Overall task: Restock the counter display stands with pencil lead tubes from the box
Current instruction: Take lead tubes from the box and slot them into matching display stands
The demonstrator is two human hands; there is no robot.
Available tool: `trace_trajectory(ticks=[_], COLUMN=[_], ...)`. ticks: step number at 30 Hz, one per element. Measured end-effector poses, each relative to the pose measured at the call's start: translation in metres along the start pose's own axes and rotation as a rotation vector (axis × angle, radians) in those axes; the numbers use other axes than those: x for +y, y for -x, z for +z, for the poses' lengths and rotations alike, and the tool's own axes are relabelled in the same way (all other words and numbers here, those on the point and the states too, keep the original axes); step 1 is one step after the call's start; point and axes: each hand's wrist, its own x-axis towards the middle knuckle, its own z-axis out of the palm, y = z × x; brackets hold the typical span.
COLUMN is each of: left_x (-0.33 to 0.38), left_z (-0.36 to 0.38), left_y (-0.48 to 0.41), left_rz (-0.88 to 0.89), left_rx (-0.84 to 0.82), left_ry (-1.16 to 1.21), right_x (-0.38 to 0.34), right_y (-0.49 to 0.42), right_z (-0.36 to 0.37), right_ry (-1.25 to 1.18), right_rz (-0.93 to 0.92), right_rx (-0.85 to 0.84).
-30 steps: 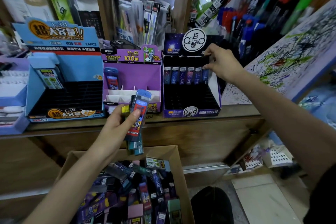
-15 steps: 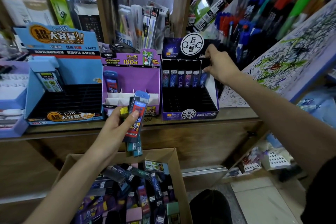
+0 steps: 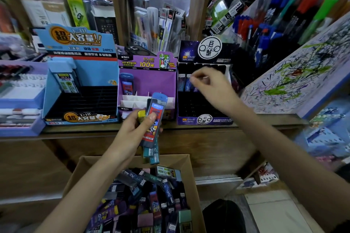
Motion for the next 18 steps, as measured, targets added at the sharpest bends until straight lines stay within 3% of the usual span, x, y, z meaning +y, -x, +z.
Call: trace_trajectory(ticks=[2, 4, 18], left_x=[0.002, 0.003, 0.017], left_z=[0.002, 0.001, -0.048], left_y=[0.001, 0.001, 0.005], left_rz=[-0.011, -0.015, -0.021], left_rx=[0.012, 0.018, 0.166], left_ry=[0.007, 0.003, 0.052], right_x=[-0.019, -0.028, -0.053], right_y=[0.021, 0.034, 0.006], right_z=[0.026, 0.048, 0.067], right_ry=[-0.389, -0.519, -0.7], right_rz=[0.172, 0.245, 0.261], right_rx=[-0.245, -0.333, -0.271])
